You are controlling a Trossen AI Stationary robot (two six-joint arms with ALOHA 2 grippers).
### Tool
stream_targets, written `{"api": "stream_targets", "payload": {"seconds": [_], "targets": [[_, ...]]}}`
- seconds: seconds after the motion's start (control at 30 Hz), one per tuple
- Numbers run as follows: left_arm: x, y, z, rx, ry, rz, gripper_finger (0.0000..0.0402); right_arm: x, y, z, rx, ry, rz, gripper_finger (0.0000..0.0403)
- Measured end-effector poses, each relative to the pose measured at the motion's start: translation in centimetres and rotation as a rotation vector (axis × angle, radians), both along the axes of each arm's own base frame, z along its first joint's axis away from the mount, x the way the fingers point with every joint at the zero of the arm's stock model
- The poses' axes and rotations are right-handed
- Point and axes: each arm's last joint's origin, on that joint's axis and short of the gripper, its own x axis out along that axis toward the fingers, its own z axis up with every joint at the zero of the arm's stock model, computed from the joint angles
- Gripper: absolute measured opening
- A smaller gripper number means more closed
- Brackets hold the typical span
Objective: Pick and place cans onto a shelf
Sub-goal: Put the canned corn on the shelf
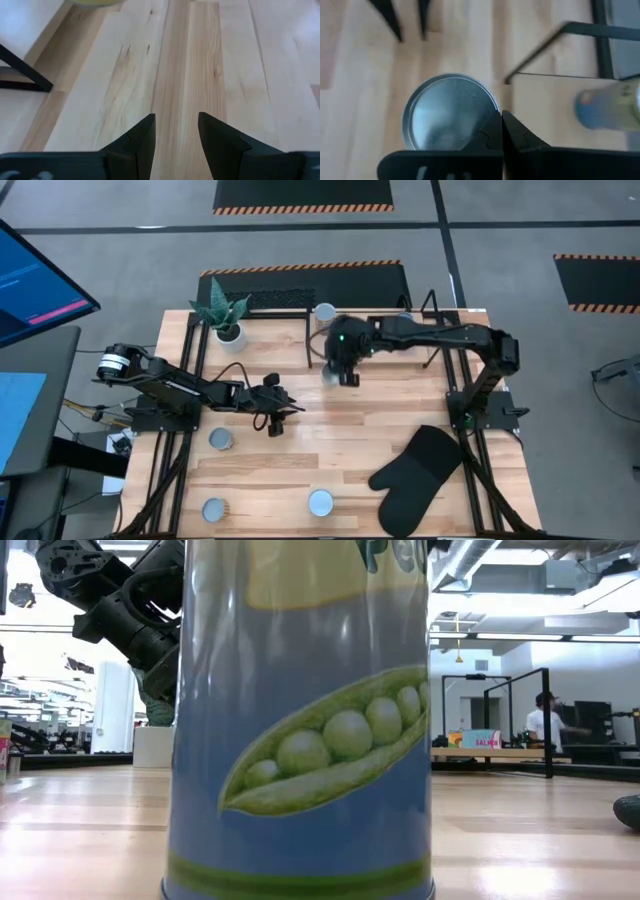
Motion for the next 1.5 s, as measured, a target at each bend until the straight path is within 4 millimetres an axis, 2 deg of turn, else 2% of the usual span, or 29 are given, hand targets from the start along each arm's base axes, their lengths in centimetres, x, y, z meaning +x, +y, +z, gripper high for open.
{"api": "stream_targets", "payload": {"seconds": [0.3, 0.5, 0.83, 0.97, 1.1, 1.33, 1.5], "targets": [[0.0, 0.0, 0.0, 0.0, -0.001, 0.0, 0.014, -1.6, -6.0, 0.2, -0.038, -0.033, -0.125, 0.0004], [0.0, 0.0, 0.0, 0.0, 0.0, 0.0, 0.014, -2.0, -8.3, 0.4, -0.001, -0.1, -0.141, 0.0009], [0.0, 0.0, 0.0, 0.0, 0.0, 0.001, 0.014, 0.0, -9.4, -2.1, 0.014, -0.124, -0.123, 0.0016], [0.0, 0.0, 0.0, 0.0, 0.0, 0.001, 0.014, 0.1, -9.8, -2.8, 0.021, -0.104, -0.131, 0.0011], [0.0, 0.0, 0.0, 0.001, 0.0, 0.0, 0.014, 0.1, -9.9, -2.6, 0.016, -0.113, -0.135, 0.0009], [0.0, 0.0, 0.0, 0.001, 0.0, 0.0, 0.014, 0.0, -10.0, -2.6, 0.021, -0.109, -0.142, 0.0043], [0.0, 0.0, 0.0, 0.001, 0.0, 0.0, 0.014, 0.0, -10.1, -2.6, 0.019, -0.112, -0.143, 0.005]]}}
